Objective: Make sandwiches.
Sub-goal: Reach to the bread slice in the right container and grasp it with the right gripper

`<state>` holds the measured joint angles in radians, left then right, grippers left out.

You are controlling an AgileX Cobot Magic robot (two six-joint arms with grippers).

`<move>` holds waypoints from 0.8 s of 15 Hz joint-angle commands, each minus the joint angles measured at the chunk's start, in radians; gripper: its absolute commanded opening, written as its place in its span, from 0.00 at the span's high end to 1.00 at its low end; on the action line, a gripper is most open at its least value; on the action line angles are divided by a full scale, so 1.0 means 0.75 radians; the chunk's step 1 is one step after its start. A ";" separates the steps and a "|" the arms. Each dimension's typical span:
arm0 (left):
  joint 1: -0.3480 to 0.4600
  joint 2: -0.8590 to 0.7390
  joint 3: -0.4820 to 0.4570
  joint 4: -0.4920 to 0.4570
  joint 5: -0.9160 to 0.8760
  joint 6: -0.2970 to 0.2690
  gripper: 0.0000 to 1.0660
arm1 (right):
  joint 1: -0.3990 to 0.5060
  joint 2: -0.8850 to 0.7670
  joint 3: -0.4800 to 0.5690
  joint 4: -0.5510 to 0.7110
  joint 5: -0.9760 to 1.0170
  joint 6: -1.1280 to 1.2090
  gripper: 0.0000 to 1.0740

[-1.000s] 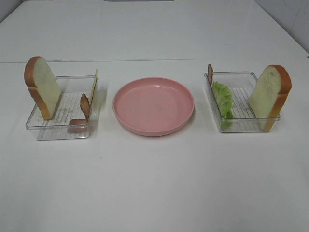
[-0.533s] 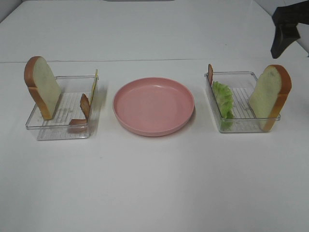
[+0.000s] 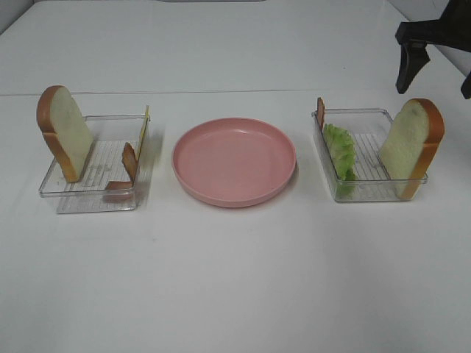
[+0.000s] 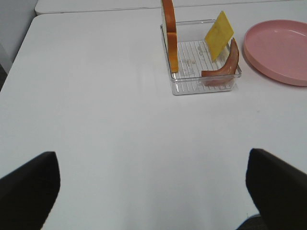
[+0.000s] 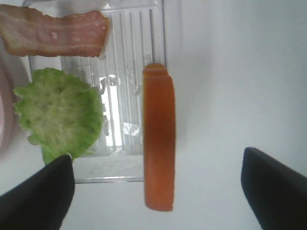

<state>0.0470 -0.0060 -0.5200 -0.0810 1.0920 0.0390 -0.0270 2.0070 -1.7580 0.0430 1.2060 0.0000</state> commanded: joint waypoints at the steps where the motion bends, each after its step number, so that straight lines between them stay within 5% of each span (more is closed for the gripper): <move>1: 0.000 -0.025 0.004 -0.004 -0.021 -0.001 0.08 | -0.044 0.039 -0.009 0.024 0.041 -0.031 0.17; 12: 0.000 -0.025 0.004 -0.003 -0.021 -0.001 0.08 | -0.043 0.141 -0.007 0.095 0.096 -0.011 0.10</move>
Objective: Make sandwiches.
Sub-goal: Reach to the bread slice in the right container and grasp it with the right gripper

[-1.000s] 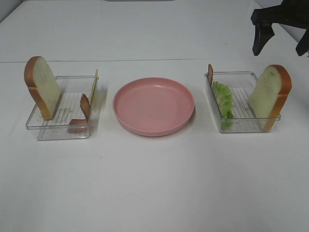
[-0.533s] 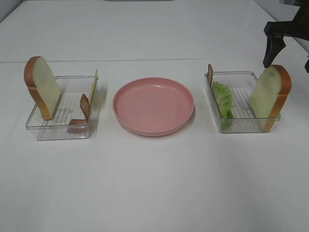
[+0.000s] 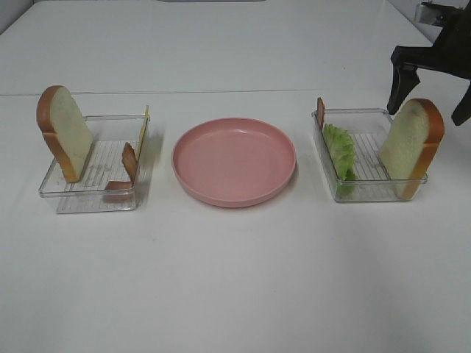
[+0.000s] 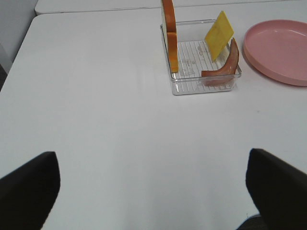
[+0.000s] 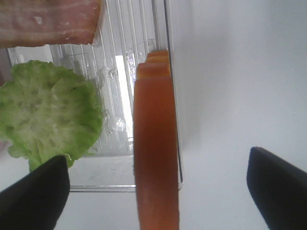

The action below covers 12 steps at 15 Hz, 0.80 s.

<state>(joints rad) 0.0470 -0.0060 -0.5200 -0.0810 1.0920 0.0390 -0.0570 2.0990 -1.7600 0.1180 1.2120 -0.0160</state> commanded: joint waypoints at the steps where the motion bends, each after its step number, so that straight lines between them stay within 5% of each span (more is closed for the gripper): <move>1: 0.000 -0.025 0.004 -0.003 -0.021 -0.001 0.08 | -0.003 0.037 -0.004 -0.003 0.087 0.011 0.10; 8: 0.000 -0.025 0.004 -0.003 -0.021 -0.001 0.08 | -0.003 0.093 0.003 -0.004 0.104 0.007 0.14; 11: 0.000 -0.025 0.004 -0.003 -0.021 -0.001 0.08 | -0.003 0.095 0.003 -0.016 0.111 -0.013 0.52; 12: 0.000 -0.025 0.004 -0.003 -0.021 -0.001 0.08 | -0.003 0.095 0.003 -0.029 0.111 -0.004 0.82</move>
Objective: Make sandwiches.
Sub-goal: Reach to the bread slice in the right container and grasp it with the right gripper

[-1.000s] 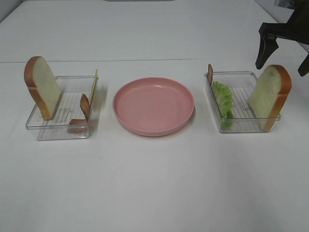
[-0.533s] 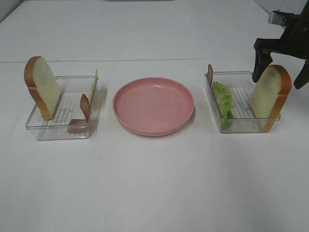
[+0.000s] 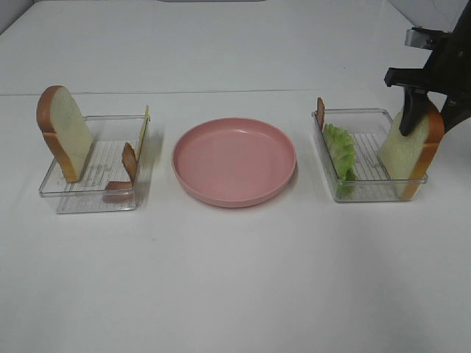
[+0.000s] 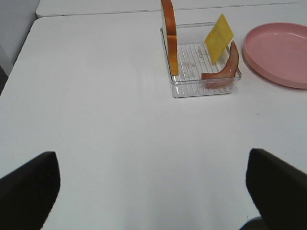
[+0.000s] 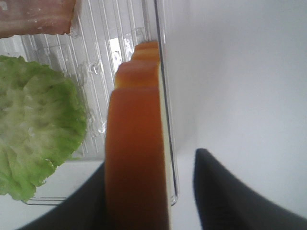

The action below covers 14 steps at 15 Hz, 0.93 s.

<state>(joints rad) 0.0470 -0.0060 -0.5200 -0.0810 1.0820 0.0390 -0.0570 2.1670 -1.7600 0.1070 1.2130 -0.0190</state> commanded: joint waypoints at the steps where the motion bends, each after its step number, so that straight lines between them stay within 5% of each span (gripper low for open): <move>1: 0.000 -0.025 0.004 -0.003 -0.008 -0.001 0.08 | -0.003 0.004 0.003 -0.015 0.112 0.000 0.85; 7: 0.000 -0.025 0.004 -0.003 -0.008 -0.001 0.08 | -0.003 0.004 0.003 0.003 0.119 0.000 0.86; 8: 0.000 -0.025 0.004 -0.003 -0.008 -0.001 0.08 | -0.003 0.003 0.003 0.001 0.144 0.001 1.00; 14: 0.000 -0.025 0.004 -0.003 -0.008 -0.001 0.08 | -0.003 -0.147 0.003 0.100 0.156 0.041 1.00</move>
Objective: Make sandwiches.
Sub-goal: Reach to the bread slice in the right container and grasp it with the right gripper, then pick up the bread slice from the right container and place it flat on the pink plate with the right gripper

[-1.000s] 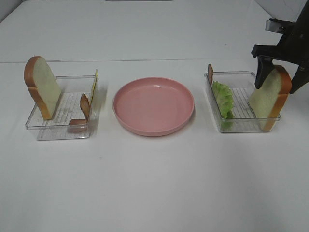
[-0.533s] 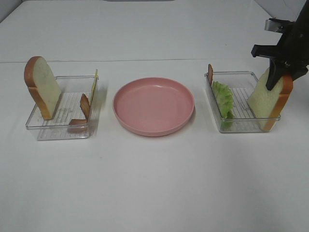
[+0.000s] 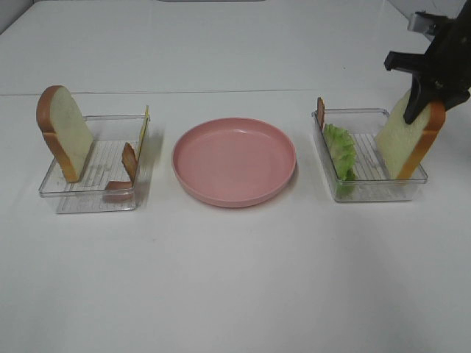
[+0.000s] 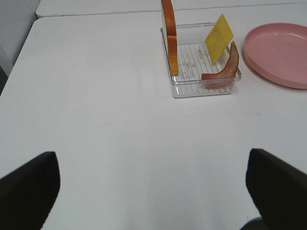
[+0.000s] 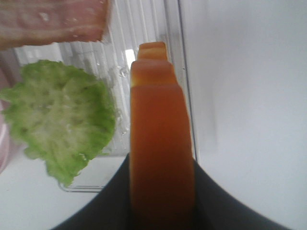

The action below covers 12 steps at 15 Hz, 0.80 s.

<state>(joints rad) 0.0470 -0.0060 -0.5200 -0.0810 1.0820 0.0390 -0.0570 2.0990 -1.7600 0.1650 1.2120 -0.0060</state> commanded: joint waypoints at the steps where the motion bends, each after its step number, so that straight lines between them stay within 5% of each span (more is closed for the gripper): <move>1: 0.000 -0.025 0.004 -0.003 -0.008 -0.001 0.08 | -0.003 -0.117 0.003 0.023 0.157 0.039 1.00; 5: 0.000 -0.025 0.004 -0.004 -0.008 0.000 0.08 | -0.001 -0.441 0.091 0.145 0.148 -0.012 1.00; 7: 0.000 -0.025 0.004 -0.004 -0.008 0.000 0.08 | -0.001 -0.588 0.185 0.423 -0.025 -0.111 1.00; 10: 0.000 -0.025 0.004 -0.004 -0.008 0.000 0.08 | 0.065 -0.580 0.267 0.737 -0.177 -0.177 1.00; 12: 0.000 -0.025 0.004 -0.004 -0.008 0.000 0.08 | 0.180 -0.520 0.267 0.737 -0.220 -0.172 1.00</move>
<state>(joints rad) 0.0470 -0.0060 -0.5200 -0.0810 1.0820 0.0390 0.1000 1.7190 -1.5670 0.7040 1.0420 -0.1220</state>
